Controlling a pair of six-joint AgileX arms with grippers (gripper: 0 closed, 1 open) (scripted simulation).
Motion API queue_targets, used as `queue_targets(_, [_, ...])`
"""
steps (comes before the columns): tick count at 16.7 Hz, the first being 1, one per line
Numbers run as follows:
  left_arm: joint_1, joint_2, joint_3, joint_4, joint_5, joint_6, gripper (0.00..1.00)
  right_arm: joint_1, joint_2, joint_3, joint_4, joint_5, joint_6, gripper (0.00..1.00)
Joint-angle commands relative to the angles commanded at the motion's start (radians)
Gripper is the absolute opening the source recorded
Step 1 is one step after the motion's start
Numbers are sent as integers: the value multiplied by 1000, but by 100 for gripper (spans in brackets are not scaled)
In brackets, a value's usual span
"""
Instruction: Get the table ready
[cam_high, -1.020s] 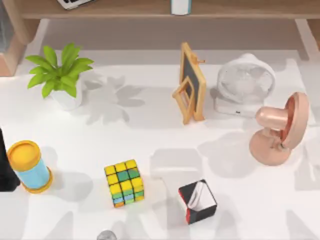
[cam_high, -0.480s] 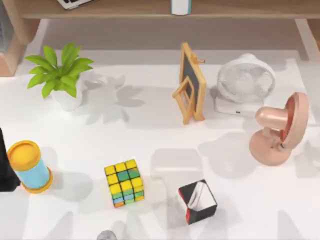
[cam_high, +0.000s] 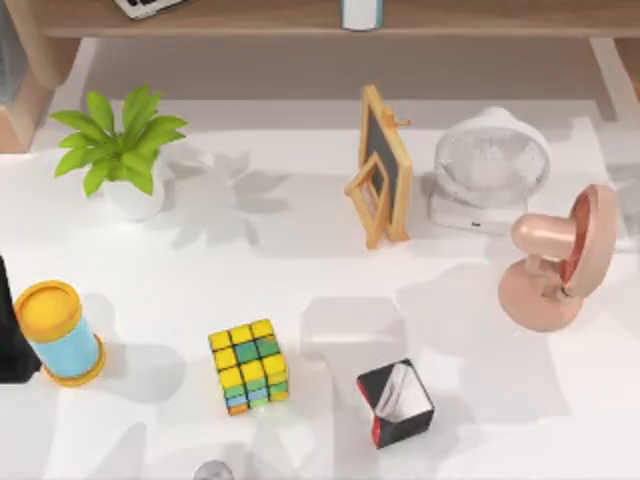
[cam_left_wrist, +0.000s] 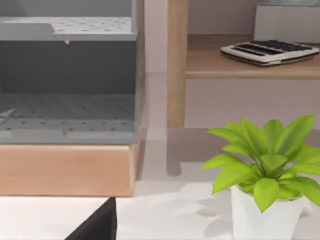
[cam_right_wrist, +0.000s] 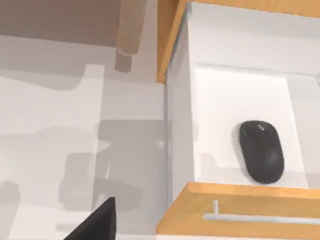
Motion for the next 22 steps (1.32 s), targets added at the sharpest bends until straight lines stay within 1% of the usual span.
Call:
queue_targets(6, [0, 0, 0, 0, 0, 0, 100, -112, 703, 665, -350, -6, -134, 100])
queue_targets(9, [0, 0, 0, 0, 0, 0, 100, -164, 987, 937, -505, -6, -193, 100])
queue_targets(12, [0, 0, 0, 0, 0, 0, 100, -199, 1213, 1156, -630, -6, -239, 100])
queue_targets(15, [0, 0, 0, 0, 0, 0, 100, -212, 1380, 1320, -717, -10, -270, 100])
queue_targets(17, [0, 0, 0, 0, 0, 0, 100, -209, 1443, 1382, -747, -13, -280, 100])
queue_targets(22, [0, 0, 0, 0, 0, 0, 100, -207, 1465, 1405, -757, -15, -283, 100])
